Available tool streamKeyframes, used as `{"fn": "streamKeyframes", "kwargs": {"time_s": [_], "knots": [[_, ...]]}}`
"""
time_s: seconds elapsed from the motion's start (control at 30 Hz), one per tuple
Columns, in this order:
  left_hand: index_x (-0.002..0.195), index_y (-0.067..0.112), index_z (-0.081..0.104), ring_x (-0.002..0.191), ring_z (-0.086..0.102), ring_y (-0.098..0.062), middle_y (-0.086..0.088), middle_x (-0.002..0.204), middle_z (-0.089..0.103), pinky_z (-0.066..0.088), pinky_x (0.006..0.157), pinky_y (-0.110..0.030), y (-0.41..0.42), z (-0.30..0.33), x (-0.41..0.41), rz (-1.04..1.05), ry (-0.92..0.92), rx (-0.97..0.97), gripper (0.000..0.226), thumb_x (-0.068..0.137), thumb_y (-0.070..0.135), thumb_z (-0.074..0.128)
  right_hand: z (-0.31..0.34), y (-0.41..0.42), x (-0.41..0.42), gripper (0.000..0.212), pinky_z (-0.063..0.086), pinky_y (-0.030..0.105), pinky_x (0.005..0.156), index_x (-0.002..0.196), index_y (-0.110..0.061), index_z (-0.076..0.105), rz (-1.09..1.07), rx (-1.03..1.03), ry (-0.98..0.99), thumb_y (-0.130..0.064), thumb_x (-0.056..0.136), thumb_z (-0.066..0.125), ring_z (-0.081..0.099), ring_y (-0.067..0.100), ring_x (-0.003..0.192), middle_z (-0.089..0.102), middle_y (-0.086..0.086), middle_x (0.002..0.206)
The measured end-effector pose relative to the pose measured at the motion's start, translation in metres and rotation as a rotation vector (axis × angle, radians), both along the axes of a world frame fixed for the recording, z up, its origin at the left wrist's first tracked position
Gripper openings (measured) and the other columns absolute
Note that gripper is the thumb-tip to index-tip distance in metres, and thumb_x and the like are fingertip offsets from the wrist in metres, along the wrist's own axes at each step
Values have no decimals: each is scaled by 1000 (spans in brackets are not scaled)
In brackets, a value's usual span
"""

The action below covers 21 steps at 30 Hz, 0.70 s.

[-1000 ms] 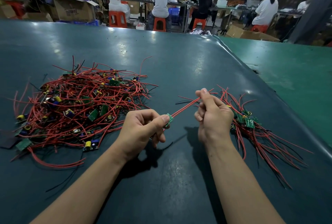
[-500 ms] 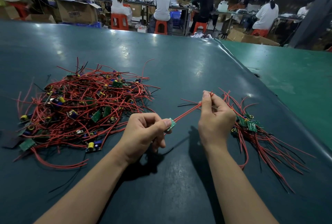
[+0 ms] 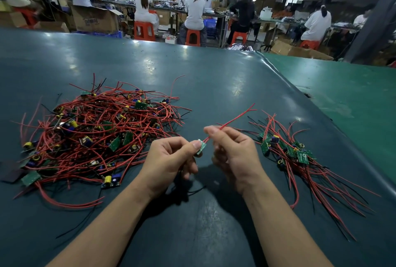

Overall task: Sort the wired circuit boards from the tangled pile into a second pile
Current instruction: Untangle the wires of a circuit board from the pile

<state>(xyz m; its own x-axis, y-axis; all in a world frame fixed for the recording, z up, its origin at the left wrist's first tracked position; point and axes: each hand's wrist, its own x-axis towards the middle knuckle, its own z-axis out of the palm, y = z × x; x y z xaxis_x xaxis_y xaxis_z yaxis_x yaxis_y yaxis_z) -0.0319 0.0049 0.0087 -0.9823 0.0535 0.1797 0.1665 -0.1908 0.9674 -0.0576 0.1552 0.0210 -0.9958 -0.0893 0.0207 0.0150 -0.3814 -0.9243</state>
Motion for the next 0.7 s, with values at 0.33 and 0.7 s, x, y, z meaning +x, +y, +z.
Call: {"fn": "streamKeyframes", "kwargs": {"time_s": [0.33,0.7], "knots": [[63,6,64,27,36,-11,-9,41,52,30,34,-12,2,4,2,19,-5,94,23,76,24,69,5,20,-14,26,26,15,35,83,-7,70,-424,-220,-1,-24,98,57,33,6,34,51,-2,52],[50,13,63,23,27,-5,-1,37,45,18,37,-16,-7,15,-1,-75,-184,121,41,76,45,60,-1,-4,12,11,34,18,38,86,-22,77,214,188,159,-23,75,80,47,11,43,67,1,67]]}}
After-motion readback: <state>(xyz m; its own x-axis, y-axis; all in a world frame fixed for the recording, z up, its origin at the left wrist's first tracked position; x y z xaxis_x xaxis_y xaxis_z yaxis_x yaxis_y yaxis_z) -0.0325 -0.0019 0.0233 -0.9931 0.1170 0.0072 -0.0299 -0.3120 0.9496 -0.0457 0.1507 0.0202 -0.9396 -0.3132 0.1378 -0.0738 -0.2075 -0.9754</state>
